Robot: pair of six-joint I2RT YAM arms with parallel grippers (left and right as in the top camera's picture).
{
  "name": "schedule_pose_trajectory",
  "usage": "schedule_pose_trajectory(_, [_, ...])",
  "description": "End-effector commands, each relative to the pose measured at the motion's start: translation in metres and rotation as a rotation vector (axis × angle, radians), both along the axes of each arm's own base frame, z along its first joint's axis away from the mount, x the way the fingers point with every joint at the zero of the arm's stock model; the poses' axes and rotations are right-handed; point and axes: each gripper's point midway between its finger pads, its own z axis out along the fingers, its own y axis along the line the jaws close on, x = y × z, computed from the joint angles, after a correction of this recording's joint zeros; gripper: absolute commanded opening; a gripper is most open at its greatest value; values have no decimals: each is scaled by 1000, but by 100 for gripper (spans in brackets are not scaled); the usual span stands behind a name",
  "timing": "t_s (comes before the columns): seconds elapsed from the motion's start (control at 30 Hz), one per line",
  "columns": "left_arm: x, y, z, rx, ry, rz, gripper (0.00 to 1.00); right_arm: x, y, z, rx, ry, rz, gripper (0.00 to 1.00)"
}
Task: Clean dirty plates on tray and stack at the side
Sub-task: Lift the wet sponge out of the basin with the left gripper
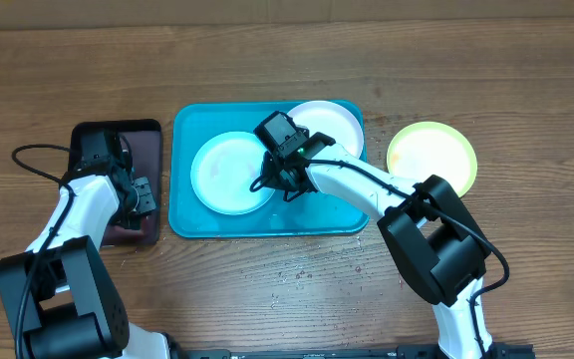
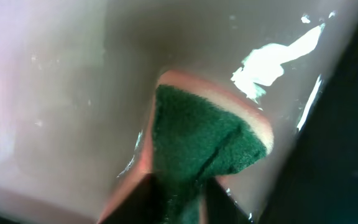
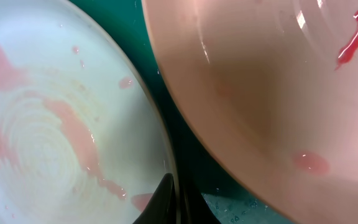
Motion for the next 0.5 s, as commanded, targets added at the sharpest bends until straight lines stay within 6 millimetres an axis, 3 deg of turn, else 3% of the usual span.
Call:
schedule_pose_trajectory(0.0, [0,3,-5,1,9,36,7,-7,-6,-11,-39,22,15,4])
schedule_pose_trajectory(0.27, [10,5,5,-3,-34,62,4,-8,-6,-12,-41,25,15,4])
schedule_pose_trajectory(0.47, [46,0,55,-36,-224,29,4,-8,-7,-12,-43,27,15,4])
